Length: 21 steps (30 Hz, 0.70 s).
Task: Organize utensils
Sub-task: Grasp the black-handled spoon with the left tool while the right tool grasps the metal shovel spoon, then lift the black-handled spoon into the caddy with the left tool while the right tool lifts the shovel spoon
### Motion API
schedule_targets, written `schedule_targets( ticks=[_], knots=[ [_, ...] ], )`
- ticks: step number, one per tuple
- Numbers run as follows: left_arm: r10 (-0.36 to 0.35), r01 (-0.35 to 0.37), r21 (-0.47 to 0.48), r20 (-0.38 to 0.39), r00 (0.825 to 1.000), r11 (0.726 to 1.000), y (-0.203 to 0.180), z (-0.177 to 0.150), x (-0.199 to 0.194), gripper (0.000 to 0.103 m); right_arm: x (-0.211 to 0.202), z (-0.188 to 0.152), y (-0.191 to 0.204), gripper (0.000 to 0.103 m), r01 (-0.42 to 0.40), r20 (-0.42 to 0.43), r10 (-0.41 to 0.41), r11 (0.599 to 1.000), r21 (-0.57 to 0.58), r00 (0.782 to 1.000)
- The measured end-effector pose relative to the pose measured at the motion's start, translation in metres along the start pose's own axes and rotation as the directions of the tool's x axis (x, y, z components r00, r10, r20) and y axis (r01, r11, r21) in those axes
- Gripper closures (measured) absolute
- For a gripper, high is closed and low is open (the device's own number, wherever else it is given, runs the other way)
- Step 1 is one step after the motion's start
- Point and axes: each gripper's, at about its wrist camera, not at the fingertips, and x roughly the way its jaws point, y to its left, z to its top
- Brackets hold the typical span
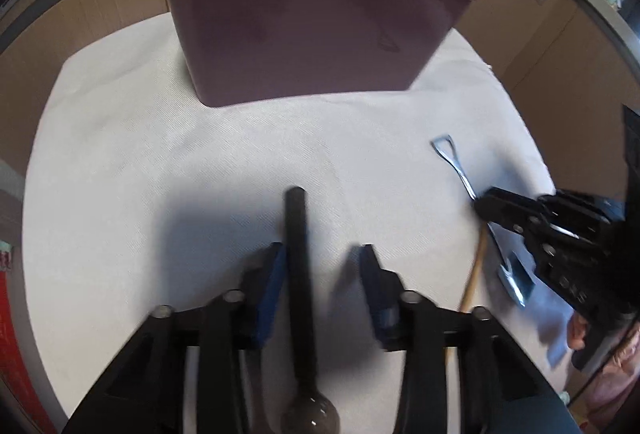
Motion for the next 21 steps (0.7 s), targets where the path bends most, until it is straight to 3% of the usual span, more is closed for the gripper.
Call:
schedule_targets(
  ticks=[2,6,10,15,18,21],
  knots=[
    [0.035,-0.035,0.010,0.005,0.999,0.999,0.001,0.003,0.002,0.090,-0.005,-0.001,-0.003,0.097,0.022,0.018,-0.022,1.000,-0.006,1.000],
    [0.114,-0.119,0.074,0.066,0.991,0.990,-0.006,-0.006,-0.002,0.091,-0.004,0.003,-0.005,0.095,0.031,0.022,-0.031,1.000,-0.005,0.999],
    [0.056,-0.060,0.021,0.148,0.987,0.998,-0.002,-0.022,-0.030,0.091,-0.004,0.005,-0.008,0.086,0.012,0.028,-0.013,1.000,0.014,1.000],
    [0.033,-0.012,-0.064,0.337,0.941,0.998,0.013,-0.036,-0.089,0.091,0.009,0.024,-0.003,0.080,0.034,0.048,-0.034,0.999,0.001,0.998],
    [0.021,0.019,-0.099,0.394,0.919,0.995,0.023,-0.038,-0.110,0.091,0.023,0.038,-0.002,0.060,0.047,0.042,-0.047,0.999,-0.002,0.998],
    [0.025,0.027,-0.116,0.427,0.904,0.993,0.028,-0.042,-0.123,0.091,0.033,0.042,0.006,0.060,0.065,0.044,-0.064,0.997,-0.029,0.997]
  ],
)
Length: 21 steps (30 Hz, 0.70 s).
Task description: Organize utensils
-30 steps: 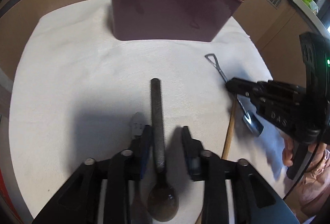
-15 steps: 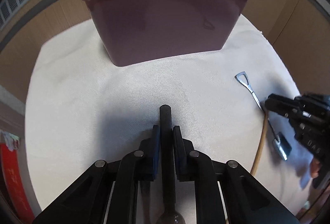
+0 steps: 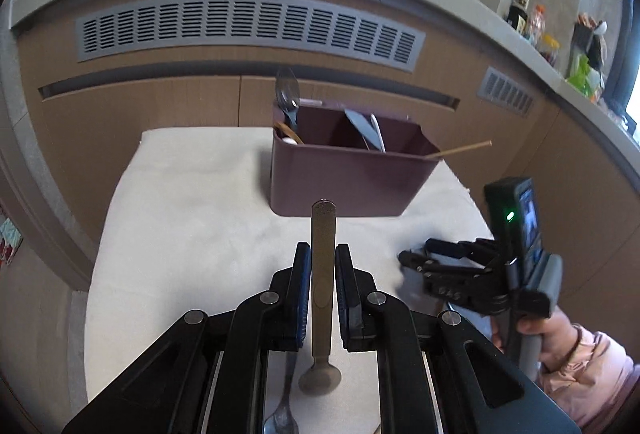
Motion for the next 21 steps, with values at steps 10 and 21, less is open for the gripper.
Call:
schedule_targets(
  ticks=[10,21],
  knots=[
    [-0.018,0.019,-0.005,0.042,0.999,1.000,-0.007,0.007,-0.014,0.091,-0.047,-0.006,0.003,0.082,0.014,0.090,-0.012,1.000,-0.022,0.996],
    [-0.040,0.036,0.043,0.095,0.995,0.998,-0.033,0.015,-0.045,0.091,-0.153,-0.027,0.008,0.082,-0.060,0.284,0.062,0.998,-0.017,0.957]
  ],
)
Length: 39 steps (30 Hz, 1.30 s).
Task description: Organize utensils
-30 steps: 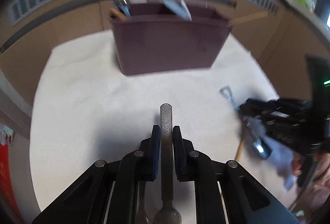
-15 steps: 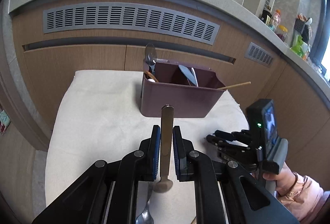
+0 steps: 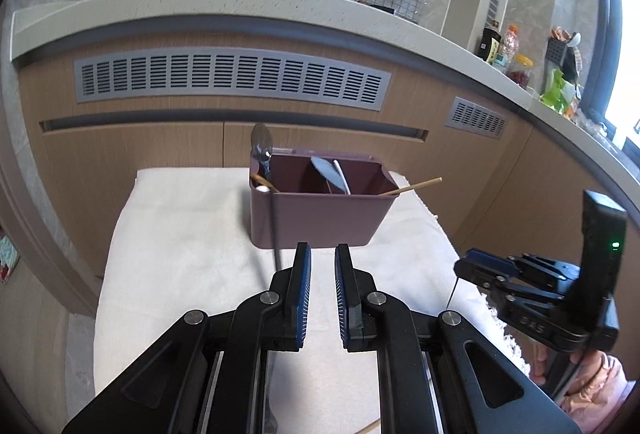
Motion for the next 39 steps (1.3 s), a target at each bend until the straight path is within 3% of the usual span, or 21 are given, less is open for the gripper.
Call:
schedule_targets(
  ticks=[5,8,10,12,13,17,20,22,25,28,30,35,39],
  knots=[
    [0.047,-0.047,-0.009,-0.046,0.998,0.999,0.007,0.001,0.010,0.090,-0.014,0.005,0.007,0.082,-0.020,0.031,0.020,1.000,0.001,0.999],
    [0.077,-0.082,-0.037,-0.118,0.990,0.996,0.020,-0.004,0.028,0.089,-0.017,0.008,0.007,0.082,-0.023,0.040,0.023,1.000,0.002,0.999],
    [0.084,-0.098,-0.074,-0.178,0.981,0.992,0.033,-0.011,0.047,0.083,-0.014,0.008,0.007,0.082,-0.023,0.037,0.023,1.000,-0.001,0.999],
    [0.099,-0.131,-0.114,-0.253,0.963,0.985,0.047,-0.018,0.069,0.062,-0.012,0.008,0.008,0.082,-0.030,0.030,0.030,1.000,-0.001,0.999],
    [0.103,-0.147,-0.136,-0.284,0.953,0.980,0.054,-0.021,0.079,0.060,-0.012,0.008,0.008,0.082,-0.033,0.027,0.033,0.999,-0.001,0.999],
    [0.128,-0.218,-0.186,-0.402,0.906,0.958,0.081,-0.022,0.131,0.059,-0.007,0.008,0.007,0.082,-0.037,0.016,0.037,0.999,-0.002,0.999],
    [0.114,-0.233,-0.202,-0.472,0.874,0.951,0.088,-0.018,0.166,0.059,-0.004,0.009,0.007,0.082,-0.039,0.013,0.039,0.999,-0.002,0.999],
    [0.133,-0.255,-0.177,-0.509,0.851,0.951,0.088,-0.016,0.185,0.059,-0.004,0.009,0.007,0.082,-0.038,0.012,0.038,0.999,-0.005,0.999],
    [0.214,-0.298,-0.090,-0.507,0.835,0.950,0.077,-0.012,0.200,0.060,-0.004,0.010,0.008,0.082,-0.040,0.010,0.040,0.999,-0.010,0.999],
    [0.277,-0.306,0.015,-0.463,0.842,0.952,0.059,-0.015,0.205,0.077,-0.004,0.009,0.008,0.082,-0.042,0.010,0.042,0.999,-0.012,0.999],
    [0.271,-0.282,0.038,-0.425,0.864,0.959,0.052,-0.022,0.199,0.087,-0.004,0.009,0.008,0.082,-0.041,0.012,0.041,0.999,-0.010,0.999],
    [0.203,-0.222,-0.021,-0.322,0.925,0.975,0.046,-0.041,0.153,0.091,-0.006,0.009,0.006,0.082,-0.048,0.015,0.048,0.999,0.000,0.999],
    [0.169,-0.178,-0.035,-0.177,0.970,0.983,0.036,-0.042,0.094,0.091,-0.011,0.010,0.006,0.082,-0.053,0.022,0.053,0.999,0.001,0.998]
  ],
)
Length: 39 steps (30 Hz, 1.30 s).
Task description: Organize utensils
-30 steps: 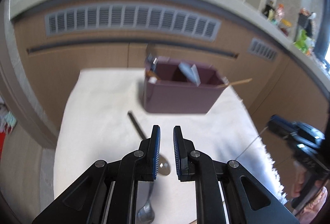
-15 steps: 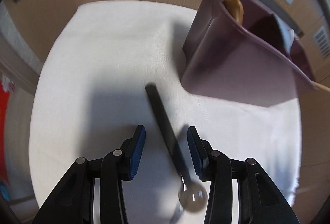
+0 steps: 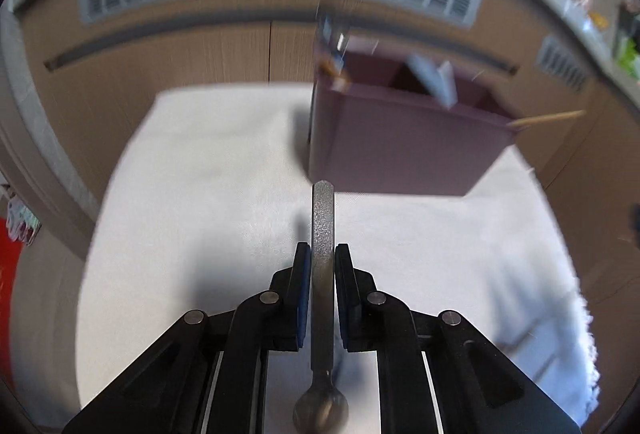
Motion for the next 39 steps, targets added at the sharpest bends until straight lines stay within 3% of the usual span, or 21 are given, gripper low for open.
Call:
schedule_targets(
  ticks=[7,13,16,19,22,24,28,31,35,37,39],
  knots=[
    [-0.079,0.080,-0.001,0.159,0.984,0.997,-0.002,0.008,-0.069,0.093,-0.013,0.005,0.011,0.082,-0.003,0.028,0.003,1.000,-0.010,1.000],
    [-0.091,0.085,0.036,0.225,0.970,0.996,-0.016,0.032,-0.083,0.094,-0.022,0.014,0.021,0.082,0.000,0.051,0.002,0.999,-0.042,0.999],
    [-0.084,0.080,0.028,0.182,0.980,0.996,-0.009,0.035,-0.078,0.094,-0.022,0.015,0.024,0.082,0.009,0.053,-0.006,0.999,-0.053,0.999],
    [-0.085,0.084,0.024,0.053,0.995,0.996,-0.002,0.032,-0.052,0.092,-0.021,0.014,0.021,0.082,0.005,0.040,-0.003,0.999,-0.052,0.999],
    [-0.106,0.108,0.018,-0.088,0.990,0.994,0.002,0.020,-0.021,0.089,-0.018,0.011,0.016,0.082,0.009,0.025,-0.008,0.999,-0.038,1.000],
    [-0.121,0.126,0.017,-0.166,0.979,0.992,0.001,0.009,-0.003,0.072,-0.015,0.010,0.013,0.082,0.006,0.014,-0.006,1.000,-0.029,1.000],
    [-0.095,0.113,0.066,-0.230,0.968,0.991,-0.006,-0.020,0.010,0.054,-0.014,0.007,0.008,0.082,0.006,0.004,-0.006,1.000,-0.024,1.000],
    [-0.085,0.108,0.100,-0.211,0.974,0.989,-0.012,-0.039,0.003,0.044,-0.013,0.006,0.007,0.082,0.008,0.002,-0.008,1.000,-0.022,1.000],
    [-0.093,0.099,0.087,-0.071,0.993,0.991,-0.013,-0.058,-0.018,0.043,-0.011,0.005,0.005,0.082,-0.003,-0.003,0.003,1.000,-0.015,1.000],
    [-0.034,0.035,0.108,-0.009,0.999,0.994,-0.017,-0.066,-0.019,0.043,-0.009,0.005,0.005,0.082,-0.007,-0.005,0.007,1.000,-0.011,1.000],
    [0.037,-0.033,0.170,-0.022,0.999,0.985,-0.026,-0.071,-0.009,0.043,-0.008,0.005,0.005,0.082,-0.011,-0.008,0.011,1.000,-0.008,1.000]
  ],
)
